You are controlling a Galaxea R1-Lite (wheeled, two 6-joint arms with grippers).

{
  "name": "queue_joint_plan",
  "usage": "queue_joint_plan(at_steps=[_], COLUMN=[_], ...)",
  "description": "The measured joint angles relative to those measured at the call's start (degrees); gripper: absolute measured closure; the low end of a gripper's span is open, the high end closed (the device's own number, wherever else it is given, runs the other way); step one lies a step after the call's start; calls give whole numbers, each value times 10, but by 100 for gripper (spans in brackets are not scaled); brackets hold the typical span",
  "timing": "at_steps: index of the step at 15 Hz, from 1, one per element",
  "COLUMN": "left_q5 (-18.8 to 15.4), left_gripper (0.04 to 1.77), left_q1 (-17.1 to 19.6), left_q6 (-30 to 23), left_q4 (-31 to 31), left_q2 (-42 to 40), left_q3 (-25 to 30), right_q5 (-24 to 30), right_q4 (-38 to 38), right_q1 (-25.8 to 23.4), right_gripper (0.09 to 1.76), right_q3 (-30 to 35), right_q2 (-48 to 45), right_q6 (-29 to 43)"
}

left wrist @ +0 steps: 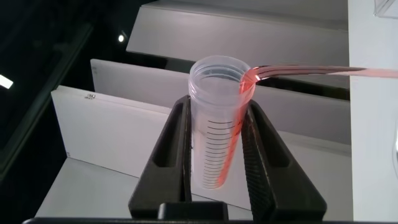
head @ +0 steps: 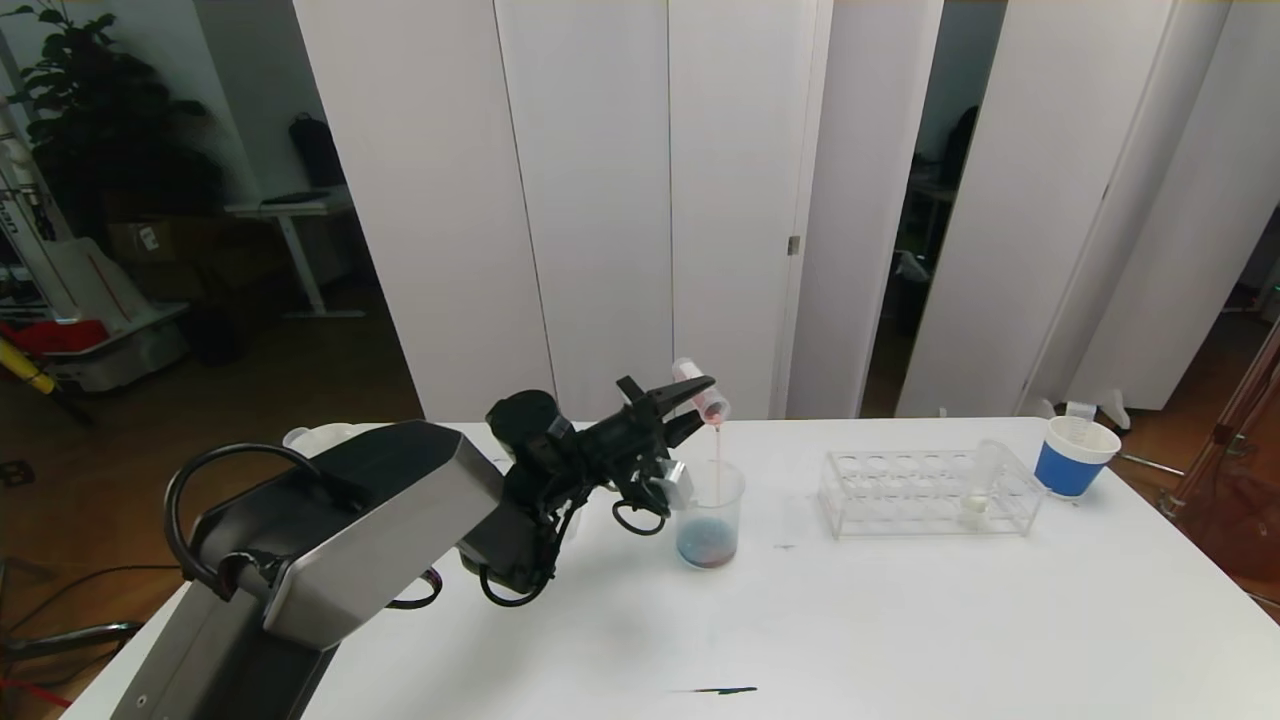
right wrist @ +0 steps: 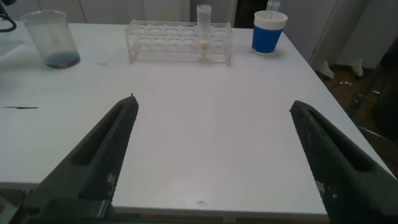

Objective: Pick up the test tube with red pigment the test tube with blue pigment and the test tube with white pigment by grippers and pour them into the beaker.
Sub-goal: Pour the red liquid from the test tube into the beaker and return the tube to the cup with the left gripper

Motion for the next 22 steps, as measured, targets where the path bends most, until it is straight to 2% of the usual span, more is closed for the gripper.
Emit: queue_joint_plan(at_steps=[13,22], left_q5=[0,-1], left_gripper=[125,125], left_q1=[13,15], left_q6=[3,10], left_q4=[0,0], left_q2=[17,14], left_q3=[-33,-34], right_q5=[0,0], right_q4=[0,0], right_q1=[0,0], right_gripper=[10,10], right_q3=[0,0], right_q2=[0,0], right_q6=[0,0])
